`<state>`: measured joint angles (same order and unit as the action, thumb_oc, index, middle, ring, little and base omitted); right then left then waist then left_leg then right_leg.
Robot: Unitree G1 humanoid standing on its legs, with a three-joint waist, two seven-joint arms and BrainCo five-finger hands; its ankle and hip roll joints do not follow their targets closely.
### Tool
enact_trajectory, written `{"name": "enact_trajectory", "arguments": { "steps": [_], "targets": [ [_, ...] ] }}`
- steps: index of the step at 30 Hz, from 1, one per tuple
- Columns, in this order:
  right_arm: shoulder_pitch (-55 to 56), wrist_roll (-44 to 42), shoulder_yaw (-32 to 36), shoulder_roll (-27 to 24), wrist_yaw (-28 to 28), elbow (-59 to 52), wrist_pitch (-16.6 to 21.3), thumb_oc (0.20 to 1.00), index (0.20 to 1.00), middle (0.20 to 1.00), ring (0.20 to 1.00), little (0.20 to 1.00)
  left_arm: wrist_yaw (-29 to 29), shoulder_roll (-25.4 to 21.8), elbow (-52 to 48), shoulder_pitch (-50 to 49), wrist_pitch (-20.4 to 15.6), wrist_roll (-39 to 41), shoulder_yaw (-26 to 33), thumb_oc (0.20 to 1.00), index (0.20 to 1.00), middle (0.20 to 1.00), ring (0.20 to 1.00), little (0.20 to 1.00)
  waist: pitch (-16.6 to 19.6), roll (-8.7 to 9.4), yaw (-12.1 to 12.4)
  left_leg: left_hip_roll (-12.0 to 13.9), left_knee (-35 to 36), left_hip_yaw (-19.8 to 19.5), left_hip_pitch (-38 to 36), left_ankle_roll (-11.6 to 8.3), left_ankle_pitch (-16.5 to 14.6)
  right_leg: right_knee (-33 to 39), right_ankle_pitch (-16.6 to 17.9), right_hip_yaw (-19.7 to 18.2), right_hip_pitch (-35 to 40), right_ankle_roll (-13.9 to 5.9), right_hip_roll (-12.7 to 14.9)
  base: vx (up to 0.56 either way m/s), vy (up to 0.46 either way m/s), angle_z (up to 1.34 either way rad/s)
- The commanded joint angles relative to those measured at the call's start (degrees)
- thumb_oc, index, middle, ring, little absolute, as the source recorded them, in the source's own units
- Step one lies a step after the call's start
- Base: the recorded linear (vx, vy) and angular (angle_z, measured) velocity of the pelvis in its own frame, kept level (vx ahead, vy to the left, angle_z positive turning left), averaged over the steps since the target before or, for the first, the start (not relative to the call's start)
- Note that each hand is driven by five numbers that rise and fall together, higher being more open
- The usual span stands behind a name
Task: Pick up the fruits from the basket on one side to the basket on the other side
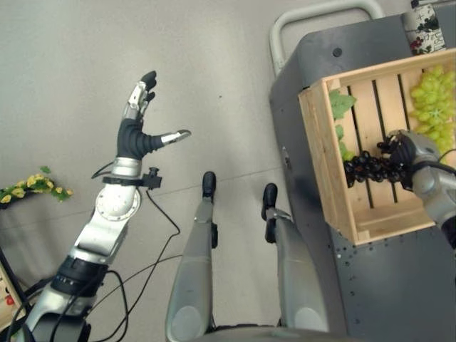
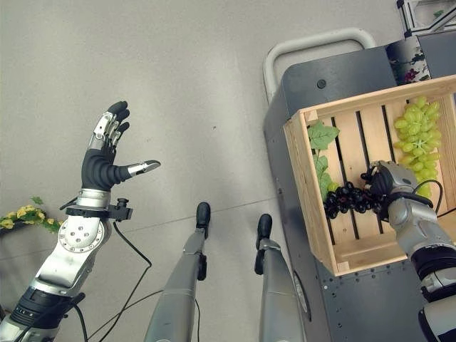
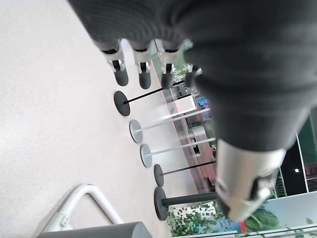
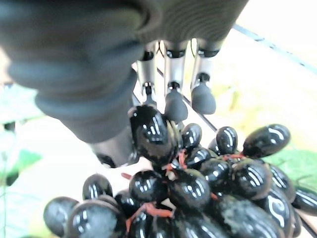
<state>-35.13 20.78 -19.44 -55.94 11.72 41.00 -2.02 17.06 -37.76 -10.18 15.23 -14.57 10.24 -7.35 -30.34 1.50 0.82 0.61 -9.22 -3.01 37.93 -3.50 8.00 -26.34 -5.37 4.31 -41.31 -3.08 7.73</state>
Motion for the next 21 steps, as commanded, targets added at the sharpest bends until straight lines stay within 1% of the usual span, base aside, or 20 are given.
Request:
{"name": "enact_trajectory", "arguments": {
  "steps": [1, 3, 4, 7, 8, 9, 10, 12, 13, 14, 15, 16, 17, 18, 19, 20, 21],
  "targets": [
    [-4.42, -1.05, 0.74, -5.79, 3.64, 2.21, -0.9, 0.2, 0.2, 0.2, 0.2, 0.2, 0.29, 0.16, -5.3, -1.1, -3.78, -0.08, 2.19, 1.0, 1.0, 1.0, 1.0, 1.0, 0.55, -0.64, -0.66, 1.03, -5.43, 1.19, 0.11, 0.66, -5.43, 9.95, 7.59, 0.77, 2.89, -3.93, 0.9, 0.0, 0.0, 0.0],
    [-6.33, -1.37, 0.37, -6.67, 4.38, 2.79, -0.74, 0.2, 0.2, 0.2, 0.2, 0.2, 0.16, 0.14, -5.45, -1.49, -3.75, -0.08, 1.93, 1.0, 1.0, 1.0, 1.0, 1.0, 0.55, -0.76, -0.46, 1.05, -5.51, 1.09, -0.34, 0.6, -5.91, 9.76, 7.21, 0.82, 3.28, -3.99, 0.83, 0.02, 0.009, 0.01],
    [-7.84, -1.6, 0.08, -7.21, 4.86, 3.29, -0.77, 0.2, 0.2, 0.2, 0.2, 0.2, 0.14, 0.09, -5.68, -1.22, -3.78, -0.08, 2.03, 1.0, 1.0, 1.0, 1.0, 1.0, 0.55, -0.8, -0.53, 0.98, -5.34, 1.11, 0.32, 0.63, -5.29, 10.0, 7.83, 0.84, 2.68, -3.96, 0.86, 0.0, 0.0, 0.0],
    [-10.65, -2.55, -0.82, -8.29, 5.98, 4.41, -0.64, 0.2, 0.2, 0.2, 0.2, 0.2, 0.24, 0.18, -6.06, -1.47, -3.83, 0.04, 1.82, 1.0, 1.0, 1.0, 1.0, 1.0, 0.55, -0.89, -0.48, 0.93, -5.39, 1.12, 0.47, 0.64, -5.31, 9.93, 7.86, 0.86, 2.48, -3.94, 0.8, 0.01, 0.003, 0.0],
    [-10.98, -2.78, -0.89, -8.67, 6.25, 4.2, -0.7, 0.2, 0.2, 0.2, 0.2, 0.2, 0.19, 0.3, -6.13, -1.84, -3.77, 0.15, 1.62, 1.0, 1.0, 1.0, 1.0, 1.0, 0.55, -0.98, -0.52, 1.0, -5.61, 1.18, -0.08, 0.59, -5.98, 9.54, 7.26, 0.84, 2.89, -3.97, 0.78, 0.0, 0.0, 0.0],
    [-11.71, -2.62, -1.01, -8.88, 6.59, 3.94, -0.78, 0.2, 0.2, 0.2, 0.2, 0.2, 0.27, 0.2, -6.19, -1.48, -3.73, 0.06, 1.6, 1.0, 1.0, 1.0, 1.0, 1.0, 0.55, -1.02, -0.56, 0.96, -5.52, 1.2, 0.56, 0.6, -5.35, 9.7, 7.81, 0.82, 2.29, -3.94, 0.81, 0.03, 0.013, -0.01],
    [-12.08, -2.34, -1.51, -9.13, 6.85, 4.07, -0.79, 0.2, 0.2, 0.2, 0.2, 0.2, 0.39, 0.1, -6.22, -1.68, -3.74, -0.1, 1.38, 1.0, 1.0, 1.0, 1.0, 1.0, 0.55, -1.04, -0.43, 1.01, -5.75, 1.22, 0.09, 0.56, -5.98, 9.48, 7.22, 0.83, 2.82, -4.0, 0.78, 0.0, 0.0, 0.0],
    [-13.03, -2.99, -2.75, -9.04, 6.0, 5.63, -0.44, 0.2, 0.2, 0.2, 0.2, 0.2, 0.34, 0.03, -6.14, -1.23, -3.75, 0.04, 0.98, 1.0, 1.0, 1.0, 1.0, 1.0, 0.55, -1.11, -0.4, 0.93, -5.66, 1.16, 0.76, 0.62, -5.33, 9.67, 7.84, 0.82, 2.24, -3.97, 0.79, 0.0, 0.0, 0.0],
    [-12.85, -3.32, -3.36, -8.85, 4.82, 5.81, -0.44, 0.711, 0.711, 0.711, 0.711, 0.711, 0.23, 0.17, -6.29, -1.35, -3.65, 0.21, 1.01, 1.0, 1.0, 1.0, 1.0, 1.0, 0.55, -1.11, -0.58, 0.95, -5.76, 1.18, 0.89, 0.61, -5.35, 9.59, 7.81, 0.84, 2.08, -3.94, 0.78, 0.0, 0.0, 0.0],
    [-12.44, -3.23, -3.71, -8.58, 4.35, 5.77, -0.47, 1.0, 1.0, 1.0, 1.0, 1.0, 0.12, 0.37, -6.33, -1.77, -3.65, 0.27, 0.76, 1.0, 1.0, 1.0, 1.0, 1.0, 0.55, -1.17, -0.61, 1.04, -5.99, 1.18, 0.38, 0.57, -6.01, 9.27, 7.14, 0.87, 2.52, -3.95, 0.72, 0.0, 0.0, 0.0],
    [-12.56, -3.2, -3.83, -8.28, 4.18, 6.02, -0.48, 1.0, 1.0, 1.0, 1.0, 1.0, 0.12, 0.42, -6.3, -1.54, -3.57, 0.31, 0.62, 1.0, 1.0, 1.0, 1.0, 1.0, 0.55, -1.23, -0.6, 0.99, -5.97, 1.13, 0.85, 0.61, -5.56, 9.38, 7.57, 0.86, 2.06, -3.89, 0.76, 0.03, 0.002, 0.0],
    [-11.83, -3.42, -4.38, -7.73, 3.63, 6.18, -0.1, 1.0, 1.0, 1.0, 1.0, 1.0, 0.07, 0.46, -6.16, -1.72, -3.43, 0.13, 0.63, 1.0, 1.0, 1.0, 1.0, 1.0, 0.55, -1.3, -0.66, 0.99, -6.4, 1.04, 0.78, 0.55, -6.09, 8.97, 7.07, 0.8, 2.18, -3.87, 0.69, 0.0, 0.0, 0.0],
    [-11.98, -3.42, -4.28, -7.76, 3.63, 6.18, -0.08, 1.0, 1.0, 1.0, 1.0, 1.0, 0.07, 0.42, -6.18, -1.53, -3.42, 0.13, 0.71, 1.0, 1.0, 1.0, 1.0, 1.0, 0.55, -1.27, -0.69, 0.94, -6.31, 1.03, 1.22, 0.58, -5.62, 9.14, 7.52, 0.8, 1.79, -3.84, 0.72, 0.0, 0.0, 0.0],
    [-11.39, -3.34, -4.4, -7.57, 3.35, 6.0, -0.16, 1.0, 1.0, 1.0, 1.0, 1.0, 0.05, 0.44, -6.18, -1.83, -3.44, 0.03, 0.63, 1.0, 1.0, 1.0, 1.0, 1.0, 0.55, -1.33, -0.7, 1.0, -6.47, 1.05, 0.87, 0.57, -6.14, 8.96, 7.09, 0.85, 2.16, -3.88, 0.71, 0.0, 0.0, 0.0],
    [-10.15, -2.74, -4.15, -6.75, 3.14, 5.09, -0.05, 1.0, 1.0, 1.0, 1.0, 1.0, 0.05, 0.62, -6.28, -1.73, -3.29, -0.18, 0.89, 1.0, 1.0, 1.0, 1.0, 1.0, 0.55, -1.45, -0.88, 0.97, -6.34, 1.0, 1.73, 0.62, -5.49, 9.12, 7.66, 0.79, 1.4, -3.84, 0.76, 0.0, 0.0, 0.0],
    [-9.63, -2.68, -4.0, -6.69, 3.13, 4.93, -0.1, 1.0, 1.0, 1.0, 1.0, 1.0, 0.05, 0.6, -6.31, -2.03, -3.28, -0.18, 0.74, 1.0, 1.0, 1.0, 1.0, 1.0, 0.55, -1.44, -0.8, 1.03, -6.54, 0.99, 1.19, 0.59, -6.11, 8.87, 7.07, 0.81, 1.92, -3.88, 0.73, 0.0, 0.0, 0.0],
    [-7.94, -2.53, -2.82, -5.88, 3.51, 3.96, 0.28, 1.0, 1.0, 1.0, 1.0, 1.0, 0.06, 0.84, -6.22, -1.94, -3.21, -0.36, 1.09, 1.0, 1.0, 1.0, 1.0, 1.0, 0.55, -1.59, -1.08, 0.98, -6.41, 0.93, 1.87, 0.61, -5.46, 9.06, 7.57, 0.77, 1.26, -3.87, 0.77, 0.0, 0.0, 0.0]
  ]
}}
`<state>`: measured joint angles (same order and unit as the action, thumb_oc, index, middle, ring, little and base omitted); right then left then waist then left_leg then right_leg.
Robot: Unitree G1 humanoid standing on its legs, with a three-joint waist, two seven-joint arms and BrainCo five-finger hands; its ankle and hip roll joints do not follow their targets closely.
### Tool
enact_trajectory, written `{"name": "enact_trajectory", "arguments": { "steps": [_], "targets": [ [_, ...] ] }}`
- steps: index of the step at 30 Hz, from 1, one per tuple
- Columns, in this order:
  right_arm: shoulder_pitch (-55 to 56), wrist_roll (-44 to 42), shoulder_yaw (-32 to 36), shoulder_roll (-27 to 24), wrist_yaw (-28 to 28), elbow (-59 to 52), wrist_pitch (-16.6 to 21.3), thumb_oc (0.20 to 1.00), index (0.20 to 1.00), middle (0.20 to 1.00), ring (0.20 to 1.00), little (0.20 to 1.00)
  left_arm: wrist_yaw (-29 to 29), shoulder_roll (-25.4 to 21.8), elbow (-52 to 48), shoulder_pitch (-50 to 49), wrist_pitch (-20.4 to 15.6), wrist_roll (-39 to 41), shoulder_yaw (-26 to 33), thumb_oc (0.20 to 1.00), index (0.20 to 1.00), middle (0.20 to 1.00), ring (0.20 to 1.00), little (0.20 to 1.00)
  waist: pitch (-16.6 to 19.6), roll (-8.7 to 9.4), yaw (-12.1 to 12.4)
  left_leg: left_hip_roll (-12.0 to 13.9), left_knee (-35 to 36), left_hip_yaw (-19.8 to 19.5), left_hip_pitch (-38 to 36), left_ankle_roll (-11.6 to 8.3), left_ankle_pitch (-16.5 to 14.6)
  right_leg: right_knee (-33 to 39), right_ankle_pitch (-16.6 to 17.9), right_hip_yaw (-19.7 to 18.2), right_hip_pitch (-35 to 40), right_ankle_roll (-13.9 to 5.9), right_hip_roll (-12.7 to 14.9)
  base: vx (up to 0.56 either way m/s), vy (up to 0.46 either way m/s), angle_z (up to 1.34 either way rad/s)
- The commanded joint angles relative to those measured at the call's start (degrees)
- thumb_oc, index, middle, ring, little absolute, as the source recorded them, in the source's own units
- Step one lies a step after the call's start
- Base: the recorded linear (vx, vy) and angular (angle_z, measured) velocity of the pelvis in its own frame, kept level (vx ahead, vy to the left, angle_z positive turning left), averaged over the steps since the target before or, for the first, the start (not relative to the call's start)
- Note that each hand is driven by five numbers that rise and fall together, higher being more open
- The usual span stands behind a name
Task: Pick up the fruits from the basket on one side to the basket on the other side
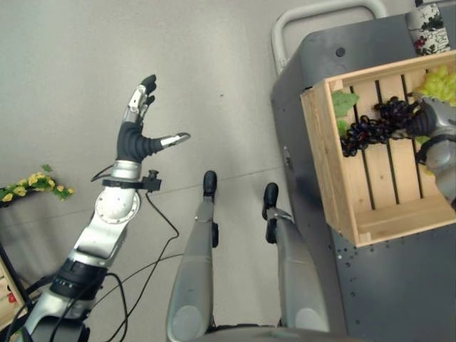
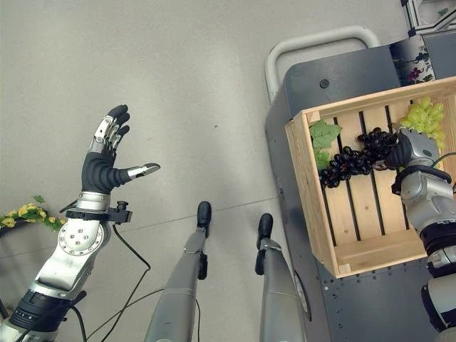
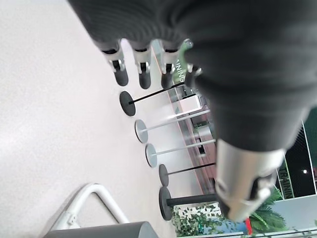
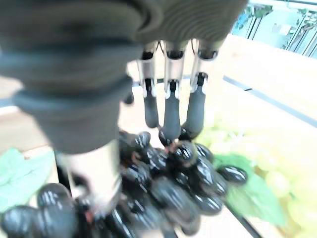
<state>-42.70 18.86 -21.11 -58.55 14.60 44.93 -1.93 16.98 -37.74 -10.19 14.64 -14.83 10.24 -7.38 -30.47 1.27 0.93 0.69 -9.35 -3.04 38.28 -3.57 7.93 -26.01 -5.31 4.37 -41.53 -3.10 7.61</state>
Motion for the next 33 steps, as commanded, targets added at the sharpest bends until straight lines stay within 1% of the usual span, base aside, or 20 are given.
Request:
{"name": "enact_trajectory", "arguments": {
  "steps": [1, 3, 4, 7, 13, 14, 15, 16, 18, 19, 20, 21, 22, 23, 24, 25, 27, 30, 31, 33],
  "targets": [
    [0.29, -0.55, -0.88, -3.21, 0.65, -0.12, 0.18, 1.0, 1.0, 1.0, 1.0, 1.0, 0.14, 0.77, -6.21, -1.61, -2.97, -0.36, 0.9, 1.0, 1.0, 1.0, 1.0, 1.0, 0.67, -1.36, -1.05, 0.95, -6.46, 0.93, 0.94, 0.64, -6.0, 8.47, 6.92, 0.74, 2.01, -3.89, 0.86, 0.0, 0.0, 0.0],
    [3.9, 0.1, 0.91, -2.19, 0.92, -2.23, 0.95, 1.0, 1.0, 1.0, 1.0, 1.0, 0.3, 0.9, -6.06, -1.62, -3.12, -0.68, 1.02, 1.0, 1.0, 1.0, 1.0, 1.0, 0.67, -1.48, -1.25, 0.89, -6.45, 1.01, 1.0, 0.66, -6.03, 8.5, 6.88, 0.7, 2.08, -3.93, 0.85, 0.0, 0.0, 0.0],
    [4.0, 0.15, 1.26, -2.22, 0.91, -2.37, 0.92, 1.0, 1.0, 1.0, 1.0, 1.0, 0.3, 0.82, -6.08, -1.4, -3.12, -0.68, 1.02, 1.0, 1.0, 1.0, 1.0, 1.0, 0.67, -1.45, -1.2, 0.83, -6.34, 1.0, 1.42, 0.7, -5.54, 8.68, 7.34, 0.71, 1.71, -3.89, 0.89, 0.0, 0.0, 0.0],
    [5.62, 0.66, 2.1, -1.25, 0.92, -2.82, 0.99, 1.0, 1.0, 1.0, 1.0, 1.0, 0.38, 0.78, -5.91, -0.93, -3.08, -0.73, 0.59, 1.0, 1.0, 1.0, 1.0, 1.0, 0.67, -1.54, -1.32, 0.84, -6.62, 1.12, 1.51, 0.76, -5.73, 8.6, 7.38, 0.71, 1.62, -3.98, 1.01, 0.0, 0.0, 0.0],
    [7.21, 1.39, 2.25, -1.33, 0.61, -2.86, 1.24, 1.0, 1.0, 1.0, 1.0, 1.0, 0.43, 0.72, -6.04, -1.26, -3.05, -1.01, 0.22, 1.0, 1.0, 1.0, 1.0, 1.0, 0.67, -1.63, -1.39, 0.81, -7.24, 1.24, 1.24, 0.83, -6.5, 8.19, 6.95, 0.5, 1.8, -4.05, 1.03, 0.0, 0.0, 0.0],
    [7.44, 2.61, 1.79, -1.66, 0.16, -2.88, 1.27, 1.0, 1.0, 1.0, 1.0, 1.0, 0.36, 0.63, -6.1, -1.23, -3.06, -1.23, 0.32, 1.0, 1.0, 1.0, 1.0, 1.0, 0.67, -1.6, -1.43, 0.71, -7.07, 1.24, 1.57, 0.87, -6.01, 8.51, 7.41, 0.56, 1.58, -4.03, 1.06, 0.0, 0.0, 0.0],
    [7.57, 2.64, 1.67, -1.62, 0.15, -2.85, 1.27, 1.0, 1.0, 1.0, 1.0, 1.0, 0.36, 0.67, -6.09, -1.45, -3.06, -1.23, 0.26, 1.0, 1.0, 1.0, 1.0, 1.0, 0.67, -1.63, -1.42, 0.77, -7.19, 1.24, 1.13, 0.84, -6.52, 8.34, 6.95, 0.56, 1.99, -4.07, 1.02, 0.0, 0.0, 0.0],
    [7.71, 4.54, 0.71, -2.04, -0.06, -2.64, 1.14, 1.0, 1.0, 1.0, 1.0, 1.0, 0.3, 0.48, -6.3, -1.26, -3.12, -1.45, 0.25, 1.0, 1.0, 1.0, 1.0, 1.0, 0.67, -1.52, -1.36, 0.74, -7.07, 1.22, 1.52, 0.83, -5.98, 8.61, 7.4, 0.61, 1.66, -4.07, 1.03, 0.0, 0.0, 0.0],
    [7.89, 6.01, -0.31, -2.24, -0.23, -2.23, 1.02, 1.0, 1.0, 1.0, 1.0, 1.0, 0.19, 0.32, -6.31, -1.36, -3.12, -1.56, 0.05, 1.0, 1.0, 1.0, 1.0, 1.0, 0.67, -1.49, -1.31, 0.82, -7.18, 1.19, 1.04, 0.77, -6.45, 8.41, 6.91, 0.62, 2.11, -4.15, 1.02, 0.0, 0.0, 0.0],
    [8.2, 7.05, -1.03, -2.02, -0.37, -1.7, 0.95, 1.0, 1.0, 1.0, 1.0, 1.0, 0.19, 0.09, -6.35, -1.26, -3.09, -1.66, 0.04, 1.0, 1.0, 1.0, 1.0, 1.0, 0.67, -1.44, -1.3, 0.84, -7.17, 1.14, 1.03, 0.76, -6.44, 8.38, 6.87, 0.65, 2.11, -4.16, 1.05, -0.02, -0.078, 0.01],
    [8.77, 9.17, -2.1, -1.33, -0.6, -0.61, 0.32, 1.0, 1.0, 1.0, 1.0, 1.0, 0.01, -0.54, -6.58, -1.12, -3.1, -1.68, 0.34, 1.0, 1.0, 1.0, 1.0, 1.0, 0.67, -1.25, -1.17, 0.81, -7.02, 1.02, 1.61, 0.75, -5.8, 8.56, 7.32, 0.66, 1.61, -4.09, 1.07, 0.0, -0.07, 0.01],
    [8.85, 9.23, -2.27, -1.17, -0.54, -0.48, 0.33, 1.0, 1.0, 1.0, 1.0, 1.0, 0.0, -0.58, -6.6, -1.37, -3.09, -1.66, 0.31, 1.0, 1.0, 1.0, 1.0, 1.0, 0.67, -1.21, -1.18, 0.85, -7.16, 0.99, 1.2, 0.71, -6.29, 8.36, 6.84, 0.7, 2.0, -4.12, 1.05, -0.02, -0.107, 0.03],
    [8.89, 11.09, -2.65, -0.16, -0.12, 0.27, -0.64, 1.0, 1.0, 1.0, 1.0, 1.0, -0.07, -1.09, -6.65, -1.42, -3.11, -1.61, 0.67, 1.0, 1.0, 1.0, 1.0, 1.0, 0.67, -1.05, -0.96, 0.74, -6.99, 0.86, 1.79, 0.73, -5.69, 8.41, 7.28, 0.73, 1.42, -4.03, 1.08, 0.02, -0.052, 0.03],
    [9.01, 11.16, -2.76, -0.03, -0.11, 0.3, -0.68, 1.0, 1.0, 1.0, 1.0, 1.0, -0.07, -1.12, -6.65, -1.65, -3.11, -1.6, 0.63, 1.0, 1.0, 1.0, 1.0, 1.0, 0.67, -1.02, -0.96, 0.79, -7.12, 0.85, 1.38, 0.7, -6.19, 8.2, 6.81, 0.74, 1.79, -4.06, 1.05, -0.02, -0.063, 0.03],
    [8.64, 12.65, -2.72, 0.17, 0.88, 1.23, -1.58, 1.0, 1.0, 1.0, 1.0, 1.0, 0.01, -1.28, -6.51, -1.47, -3.14, -1.63, 0.8, 1.0, 1.0, 1.0, 1.0, 1.0, 0.67, -1.1, -0.75, 0.7, -6.91, 0.76, 1.9, 0.71, -5.61, 8.38, 7.22, 0.74, 1.31, -4.0, 1.11, 0.0, 0.0, 0.0],
    [7.81, 13.72, -3.29, 0.63, 2.45, 2.64, -2.15, 1.0, 1.0, 1.0, 1.0, 1.0, 0.2, -1.41, -6.2, -1.56, -3.23, -1.63, 0.67, 1.0, 1.0, 1.0, 1.0, 1.0, 0.67, -1.12, -0.53, 0.61, -7.19, 0.62, 1.79, 0.67, -6.05, 8.07, 6.77, 0.76, 1.47, -4.02, 1.08, 0.0, 0.0, 0.0],
    [5.69, 16.39, -5.59, 0.61, 3.6, 6.82, -3.02, 1.0, 1.0, 1.0, 1.0, 1.0, 0.13, -1.84, -5.81, -0.71, -3.25, -1.57, 0.07, 1.0, 1.0, 1.0, 1.0, 1.0, 0.67, -1.3, 0.03, 0.39, -7.36, 0.29, 2.78, 0.68, -5.41, 7.81, 7.19, 0.9, 0.63, -3.92, 1.15, -0.01, 0.001, 0.02],
    [2.81, 19.41, -9.48, 0.2, 3.26, 11.48, -4.15, 1.0, 1.0, 1.0, 1.0, 1.0, 0.3, -2.16, -5.48, -0.15, -3.36, -1.48, -0.64, 1.0, 1.0, 1.0, 1.0, 1.0, 0.67, -1.78, 0.76, 0.05, -7.81, -0.07, 3.78, 0.74, -5.3, 7.32, 7.1, 1.38, -0.09, -3.82, 1.29, -0.01, 0.017, 0.04],
    [2.2, 20.13, -10.41, 0.28, 3.29, 12.45, -4.23, 1.0, 1.0, 1.0, 1.0, 1.0, 0.46, -2.06, -5.28, -0.4, -3.42, -1.45, -0.95, 1.0, 1.0, 1.0, 1.0, 1.0, 0.67, -1.99, 0.94, 0.03, -8.17, -0.2, 3.68, 0.73, -5.85, 6.92, 6.58, 1.49, 0.09, -3.86, 1.3, 0.0, 0.018, 0.06],
    [0.41, 21.13, -12.08, 0.22, 3.65, 13.73, -4.55, 1.0, 1.0, 1.0, 1.0, 1.0, 0.88, -1.88, -5.42, -0.71, -3.45, -1.5, -1.04, 1.0, 1.0, 1.0, 1.0, 1.0, 0.67, -2.35, 1.32, -0.1, -8.56, -0.45, 4.52, 0.75, -5.78, 6.36, 6.49, 1.73, -0.7, -3.84, 1.31, 0.0, 0.02, 0.08]
  ]
}}
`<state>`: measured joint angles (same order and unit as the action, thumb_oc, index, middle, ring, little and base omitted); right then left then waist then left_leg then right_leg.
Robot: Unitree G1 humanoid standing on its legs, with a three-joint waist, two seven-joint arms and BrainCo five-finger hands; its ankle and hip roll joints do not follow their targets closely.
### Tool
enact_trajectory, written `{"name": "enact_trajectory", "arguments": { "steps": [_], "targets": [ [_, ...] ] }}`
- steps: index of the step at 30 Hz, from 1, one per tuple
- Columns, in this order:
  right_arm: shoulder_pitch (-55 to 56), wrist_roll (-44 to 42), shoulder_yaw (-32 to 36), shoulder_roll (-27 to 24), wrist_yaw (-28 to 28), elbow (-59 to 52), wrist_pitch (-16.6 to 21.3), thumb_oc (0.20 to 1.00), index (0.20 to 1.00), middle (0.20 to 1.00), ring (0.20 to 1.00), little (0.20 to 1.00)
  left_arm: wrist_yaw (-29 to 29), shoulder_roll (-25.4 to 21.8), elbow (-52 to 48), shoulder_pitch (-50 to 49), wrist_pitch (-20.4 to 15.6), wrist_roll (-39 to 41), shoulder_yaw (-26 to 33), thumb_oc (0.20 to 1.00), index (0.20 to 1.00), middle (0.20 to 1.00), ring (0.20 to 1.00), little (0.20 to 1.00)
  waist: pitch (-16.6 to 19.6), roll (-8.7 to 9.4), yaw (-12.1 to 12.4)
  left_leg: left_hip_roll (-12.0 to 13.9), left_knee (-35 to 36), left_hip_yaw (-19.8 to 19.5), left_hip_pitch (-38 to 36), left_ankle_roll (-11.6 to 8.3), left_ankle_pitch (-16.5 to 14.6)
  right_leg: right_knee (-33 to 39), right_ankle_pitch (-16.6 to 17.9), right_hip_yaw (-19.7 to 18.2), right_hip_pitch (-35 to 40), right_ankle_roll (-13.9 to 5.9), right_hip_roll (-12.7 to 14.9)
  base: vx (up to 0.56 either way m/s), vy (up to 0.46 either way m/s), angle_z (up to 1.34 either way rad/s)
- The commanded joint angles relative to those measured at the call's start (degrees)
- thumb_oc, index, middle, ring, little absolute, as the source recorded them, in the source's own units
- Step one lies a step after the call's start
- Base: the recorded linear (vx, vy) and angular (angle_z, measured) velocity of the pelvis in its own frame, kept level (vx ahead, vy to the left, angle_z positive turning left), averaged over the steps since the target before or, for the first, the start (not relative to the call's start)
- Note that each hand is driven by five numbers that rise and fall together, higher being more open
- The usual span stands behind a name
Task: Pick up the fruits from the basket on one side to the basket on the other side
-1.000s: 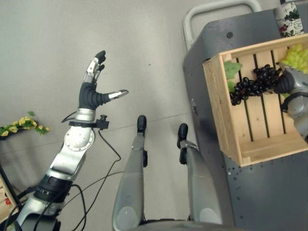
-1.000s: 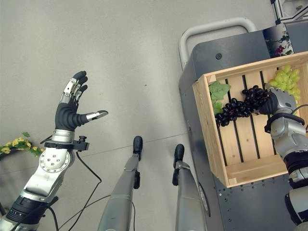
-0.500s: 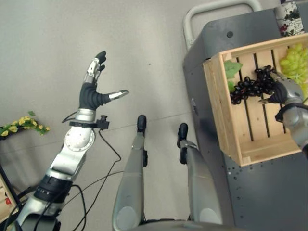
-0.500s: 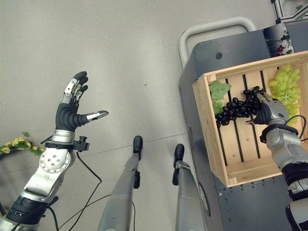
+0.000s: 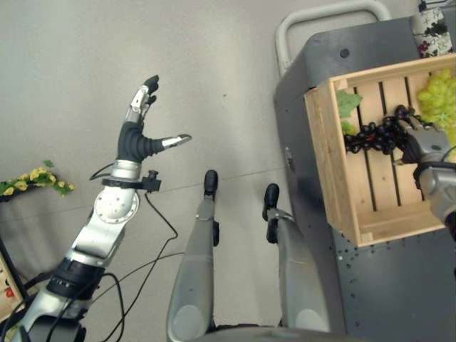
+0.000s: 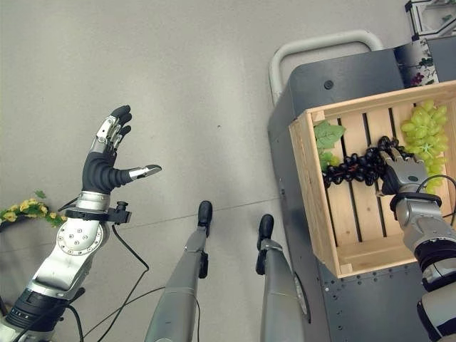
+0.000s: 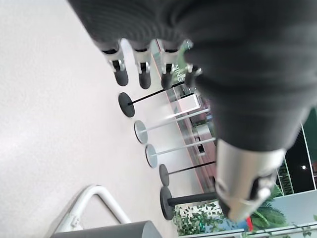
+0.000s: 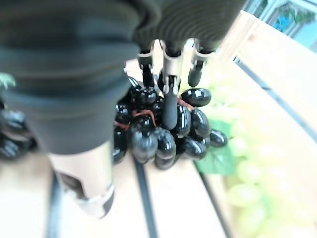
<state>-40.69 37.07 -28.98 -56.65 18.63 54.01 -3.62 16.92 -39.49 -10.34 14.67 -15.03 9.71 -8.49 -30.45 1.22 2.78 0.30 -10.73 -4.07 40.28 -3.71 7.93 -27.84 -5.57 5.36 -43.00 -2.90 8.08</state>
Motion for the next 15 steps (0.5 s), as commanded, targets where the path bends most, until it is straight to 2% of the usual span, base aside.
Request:
{"name": "enact_trajectory", "arguments": {
  "steps": [1, 9, 15],
  "targets": [
    [-2.03, 3.48, -5.02, -1.74, -0.62, 5.37, -2.84, 1.0, 1.0, 1.0, 1.0, 1.0, 0.92, -0.32, -5.35, -0.87, -3.22, -1.08, 0.09, 1.0, 1.0, 1.0, 1.0, 1.0, 0.65, -2.4, -0.32, 0.28, -7.18, 0.49, 2.62, 0.88, -5.78, 8.06, 6.61, 0.8, 0.68, -4.03, 0.83, -0.01, 0.025, 0.07],
    [-7.0, 6.25, -10.3, -1.48, -1.92, 10.36, -3.65, 1.0, 1.0, 1.0, 1.0, 1.0, 1.73, 0.04, -6.85, -1.83, -3.29, -0.77, 0.41, 1.0, 1.0, 1.0, 1.0, 1.0, 0.65, -2.95, -0.05, 0.16, -7.49, -0.22, 4.07, 0.6, -5.58, 7.23, 6.25, 1.39, -0.57, -3.91, 1.13, 0.0, 0.006, 0.03],
    [-10.32, 5.98, -11.45, -1.63, -0.55, 11.45, -4.53, 1.0, 1.0, 1.0, 1.0, 1.0, 2.08, 0.07, -7.45, -1.55, -3.58, -0.6, 0.37, 1.0, 1.0, 1.0, 1.0, 1.0, 0.65, -3.47, 0.29, -0.03, -7.22, -0.31, 4.64, 0.53, -5.27, 7.12, 6.33, 1.45, -1.24, -3.88, 1.16, 0.0, 0.004, 0.01]
  ]
}}
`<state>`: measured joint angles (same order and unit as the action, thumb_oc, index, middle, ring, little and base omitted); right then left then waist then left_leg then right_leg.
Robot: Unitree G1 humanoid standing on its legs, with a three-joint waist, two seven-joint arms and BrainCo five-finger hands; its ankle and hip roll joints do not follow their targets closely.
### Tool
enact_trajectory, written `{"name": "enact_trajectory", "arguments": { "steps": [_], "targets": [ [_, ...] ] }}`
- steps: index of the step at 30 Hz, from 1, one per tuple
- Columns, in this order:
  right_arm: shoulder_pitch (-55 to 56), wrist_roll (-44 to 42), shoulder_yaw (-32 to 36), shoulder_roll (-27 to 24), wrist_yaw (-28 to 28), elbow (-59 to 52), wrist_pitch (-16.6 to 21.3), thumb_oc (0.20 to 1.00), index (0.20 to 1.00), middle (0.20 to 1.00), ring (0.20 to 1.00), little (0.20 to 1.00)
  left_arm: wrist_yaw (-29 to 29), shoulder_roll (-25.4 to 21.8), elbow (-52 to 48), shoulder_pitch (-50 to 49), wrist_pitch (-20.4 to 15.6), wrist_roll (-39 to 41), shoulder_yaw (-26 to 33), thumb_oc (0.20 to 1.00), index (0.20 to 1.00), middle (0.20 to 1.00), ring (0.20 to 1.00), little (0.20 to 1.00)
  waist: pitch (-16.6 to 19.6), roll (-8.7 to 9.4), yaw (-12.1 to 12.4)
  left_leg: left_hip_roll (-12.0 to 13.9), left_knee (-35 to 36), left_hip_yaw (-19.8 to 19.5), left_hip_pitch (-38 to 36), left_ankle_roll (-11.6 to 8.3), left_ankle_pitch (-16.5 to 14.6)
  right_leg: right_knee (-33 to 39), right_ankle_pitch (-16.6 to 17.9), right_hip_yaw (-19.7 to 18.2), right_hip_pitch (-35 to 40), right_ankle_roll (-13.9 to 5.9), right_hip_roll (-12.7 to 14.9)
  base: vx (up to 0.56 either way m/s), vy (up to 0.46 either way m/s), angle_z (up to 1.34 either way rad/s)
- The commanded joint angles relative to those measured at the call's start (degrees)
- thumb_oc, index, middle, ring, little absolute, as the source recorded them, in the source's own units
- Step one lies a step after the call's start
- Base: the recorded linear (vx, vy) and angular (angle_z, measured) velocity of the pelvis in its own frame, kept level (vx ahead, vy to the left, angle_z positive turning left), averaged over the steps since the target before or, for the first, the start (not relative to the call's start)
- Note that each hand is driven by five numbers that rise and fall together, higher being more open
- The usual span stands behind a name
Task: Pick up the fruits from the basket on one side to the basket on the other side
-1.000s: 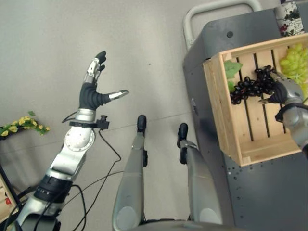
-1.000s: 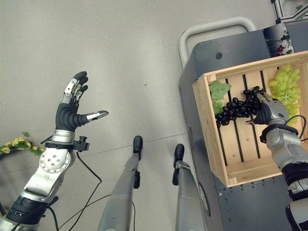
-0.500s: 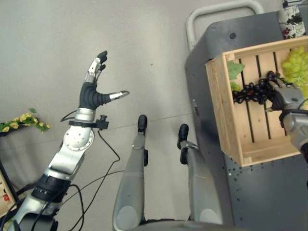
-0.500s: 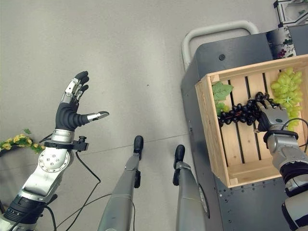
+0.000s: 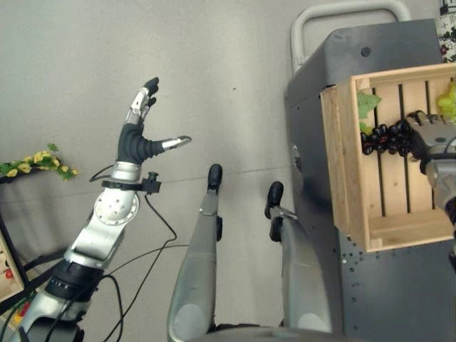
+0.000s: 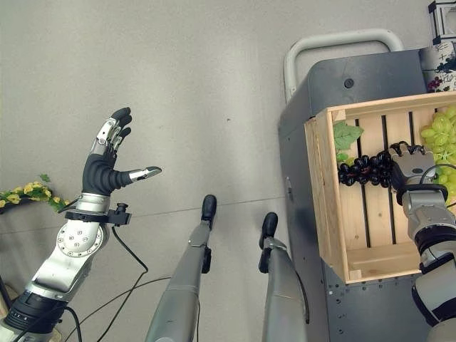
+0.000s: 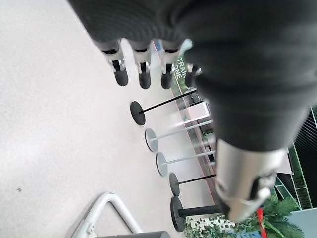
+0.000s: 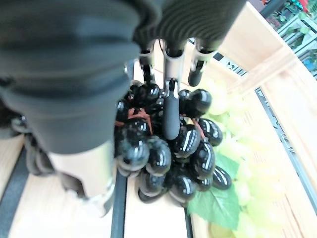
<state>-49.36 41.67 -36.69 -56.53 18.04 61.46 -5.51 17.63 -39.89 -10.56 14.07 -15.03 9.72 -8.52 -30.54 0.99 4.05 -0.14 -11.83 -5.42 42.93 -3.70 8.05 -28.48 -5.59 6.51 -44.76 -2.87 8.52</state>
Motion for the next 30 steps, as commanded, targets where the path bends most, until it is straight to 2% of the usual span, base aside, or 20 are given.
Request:
{"name": "enact_trajectory", "arguments": {
  "steps": [1, 7, 19, 24, 25, 30],
  "targets": [
    [-2.27, 1.24, -3.99, -1.83, -0.08, 4.23, -2.68, 1.0, 1.0, 1.0, 1.0, 1.0, 1.33, 0.34, -7.32, -1.04, -3.58, -0.62, 0.38, 1.0, 1.0, 1.0, 1.0, 1.0, 0.75, -3.27, -0.98, 0.38, -6.1, 0.98, 2.14, 0.53, -5.33, 7.74, 6.36, 0.27, 0.36, -3.89, 0.7, 0.0, 0.0, 0.0],
    [-5.1, 1.98, -6.32, -2.03, 0.29, 5.19, -2.74, 1.0, 1.0, 1.0, 1.0, 1.0, 1.52, 0.36, -7.35, -0.68, -3.86, -0.47, -0.18, 1.0, 1.0, 1.0, 1.0, 1.0, 0.75, -3.63, -0.68, 0.24, -6.02, 0.93, 2.41, 0.56, -5.28, 7.76, 6.54, 0.1, 0.05, -3.95, 0.88, 0.0, 0.0, 0.0],
    [-8.69, -0.86, -9.4, 0.03, -2.94, 10.51, -2.09, 1.0, 1.0, 1.0, 1.0, 1.0, 0.91, 0.68, -8.19, -0.91, -4.0, 1.64, -0.51, 1.0, 1.0, 1.0, 1.0, 1.0, 0.75, -5.13, -0.1, -0.08, -6.15, 1.1, 4.55, 0.56, -4.83, 7.14, 6.85, -0.32, -2.51, -3.94, 1.04, 0.0, 0.0, 0.0],
    [-10.58, -2.58, -11.07, -0.11, -4.32, 10.13, -1.15, 1.0, 1.0, 1.0, 1.0, 1.0, 0.86, 0.65, -8.67, -1.36, -4.02, 2.16, -0.07, 1.0, 1.0, 1.0, 1.0, 1.0, 0.75, -5.18, -0.02, -0.24, -6.05, 1.07, 5.51, 0.49, -4.59, 6.9, 6.8, -0.36, -3.48, -3.86, 0.94, 0.0, 0.0, 0.0],
    [-10.88, -2.6, -11.54, -0.25, -4.65, 10.1, -1.0, 0.2, 0.2, 0.2, 0.2, 0.2, 0.79, 0.76, -8.7, -1.5, -4.01, 2.21, 0.06, 1.0, 1.0, 1.0, 1.0, 1.0, 0.75, -5.16, -0.05, -0.23, -6.12, 1.07, 5.68, 0.49, -4.59, 6.91, 6.8, -0.36, -3.61, -3.86, 0.97, 0.0, 0.0, 0.0],
    [-12.5, -3.97, -12.66, -0.51, -5.75, 10.27, -0.41, 0.2, 0.2, 0.2, 0.2, 0.2, 0.5, 1.27, -9.25, -2.2, -3.95, 2.82, 0.28, 1.0, 1.0, 1.0, 1.0, 1.0, 0.75, -5.21, -0.02, -0.33, -6.69, 1.1, 6.37, 0.49, -4.8, 6.79, 6.89, -0.38, -4.16, -3.87, 1.14, 0.0, 0.0, 0.0]
  ]
}}
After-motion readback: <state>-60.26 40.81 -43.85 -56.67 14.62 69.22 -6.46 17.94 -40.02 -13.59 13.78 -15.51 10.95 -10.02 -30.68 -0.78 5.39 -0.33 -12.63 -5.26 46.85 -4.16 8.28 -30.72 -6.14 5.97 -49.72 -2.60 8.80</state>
